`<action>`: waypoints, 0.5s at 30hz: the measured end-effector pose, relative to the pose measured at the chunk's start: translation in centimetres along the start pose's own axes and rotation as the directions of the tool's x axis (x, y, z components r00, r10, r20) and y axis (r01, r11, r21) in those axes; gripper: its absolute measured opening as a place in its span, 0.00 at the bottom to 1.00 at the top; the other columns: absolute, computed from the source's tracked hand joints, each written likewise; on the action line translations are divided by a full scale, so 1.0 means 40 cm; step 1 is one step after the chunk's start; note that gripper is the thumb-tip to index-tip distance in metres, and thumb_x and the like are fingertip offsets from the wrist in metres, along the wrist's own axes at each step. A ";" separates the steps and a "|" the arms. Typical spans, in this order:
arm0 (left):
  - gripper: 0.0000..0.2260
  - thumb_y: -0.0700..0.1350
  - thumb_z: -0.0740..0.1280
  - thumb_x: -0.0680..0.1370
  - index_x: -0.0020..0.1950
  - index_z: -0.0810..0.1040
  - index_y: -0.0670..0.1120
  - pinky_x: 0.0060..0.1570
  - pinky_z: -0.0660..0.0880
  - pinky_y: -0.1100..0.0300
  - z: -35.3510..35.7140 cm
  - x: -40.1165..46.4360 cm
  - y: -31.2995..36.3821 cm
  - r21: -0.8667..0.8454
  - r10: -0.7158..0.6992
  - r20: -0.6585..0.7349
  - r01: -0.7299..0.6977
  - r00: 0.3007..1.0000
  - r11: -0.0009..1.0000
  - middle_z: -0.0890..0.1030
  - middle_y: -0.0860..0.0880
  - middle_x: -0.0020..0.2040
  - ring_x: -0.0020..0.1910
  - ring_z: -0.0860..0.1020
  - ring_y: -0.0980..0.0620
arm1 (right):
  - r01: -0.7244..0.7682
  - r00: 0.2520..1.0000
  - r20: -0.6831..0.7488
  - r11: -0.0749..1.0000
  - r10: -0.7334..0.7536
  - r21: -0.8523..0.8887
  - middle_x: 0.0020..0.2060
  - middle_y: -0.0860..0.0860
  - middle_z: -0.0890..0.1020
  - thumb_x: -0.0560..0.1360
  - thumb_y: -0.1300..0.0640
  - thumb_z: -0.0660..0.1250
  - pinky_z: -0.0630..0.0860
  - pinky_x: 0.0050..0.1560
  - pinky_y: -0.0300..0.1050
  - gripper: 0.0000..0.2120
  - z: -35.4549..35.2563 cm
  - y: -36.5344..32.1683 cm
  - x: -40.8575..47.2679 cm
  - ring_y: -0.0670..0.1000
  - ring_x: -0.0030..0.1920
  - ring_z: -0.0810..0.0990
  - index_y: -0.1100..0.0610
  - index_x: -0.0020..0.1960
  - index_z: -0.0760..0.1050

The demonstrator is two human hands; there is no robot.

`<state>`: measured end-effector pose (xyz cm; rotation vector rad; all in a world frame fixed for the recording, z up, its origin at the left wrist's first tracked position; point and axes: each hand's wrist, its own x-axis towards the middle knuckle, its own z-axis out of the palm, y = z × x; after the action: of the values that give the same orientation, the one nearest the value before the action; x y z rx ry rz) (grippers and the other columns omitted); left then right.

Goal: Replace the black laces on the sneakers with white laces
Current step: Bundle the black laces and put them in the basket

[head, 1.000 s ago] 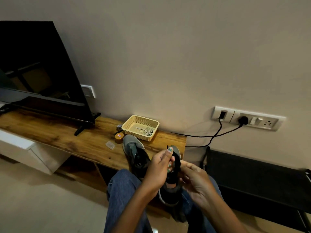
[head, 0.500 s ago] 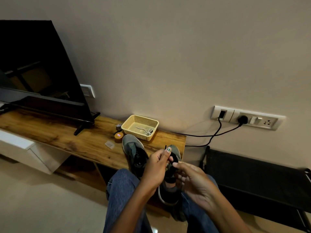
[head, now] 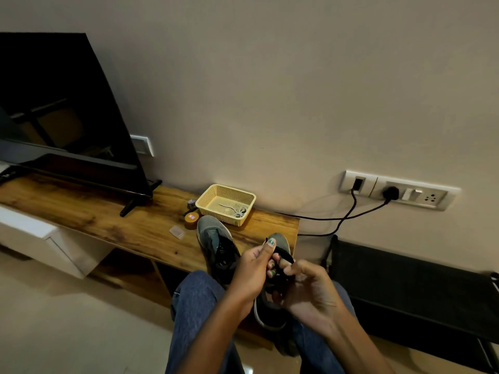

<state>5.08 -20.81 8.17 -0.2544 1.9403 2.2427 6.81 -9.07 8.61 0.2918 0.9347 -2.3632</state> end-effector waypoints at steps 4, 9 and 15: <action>0.16 0.48 0.59 0.82 0.35 0.72 0.45 0.28 0.65 0.67 0.006 0.002 -0.002 0.045 0.024 0.004 -0.025 1.000 0.999 0.68 0.55 0.24 0.23 0.66 0.60 | 0.087 0.996 -0.014 0.983 -0.090 -0.163 0.35 0.55 0.78 0.58 0.70 0.65 0.70 0.44 0.46 0.12 0.003 0.007 0.013 0.51 0.38 0.75 0.60 0.39 0.78; 0.16 0.49 0.58 0.82 0.37 0.73 0.45 0.33 0.70 0.64 -0.008 0.008 0.003 0.076 0.043 -0.051 -0.039 0.998 0.996 0.73 0.49 0.31 0.30 0.72 0.56 | 0.305 0.916 -0.024 0.732 -0.401 -0.609 0.41 0.56 0.84 0.74 0.66 0.67 0.77 0.49 0.48 0.04 -0.010 0.021 0.021 0.53 0.45 0.82 0.61 0.47 0.81; 0.16 0.48 0.57 0.82 0.37 0.71 0.45 0.30 0.69 0.67 -0.015 0.004 0.010 0.029 0.043 -0.122 -0.040 0.992 0.999 0.71 0.52 0.28 0.30 0.71 0.57 | 0.419 0.769 0.135 0.333 -0.625 -0.845 0.45 0.42 0.85 0.74 0.56 0.69 0.78 0.50 0.40 0.07 -0.020 0.034 0.017 0.42 0.49 0.82 0.48 0.51 0.81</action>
<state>4.86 -21.45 8.45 -0.3603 2.0525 2.2759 7.06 -9.62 7.01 -0.2163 2.4901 -2.0263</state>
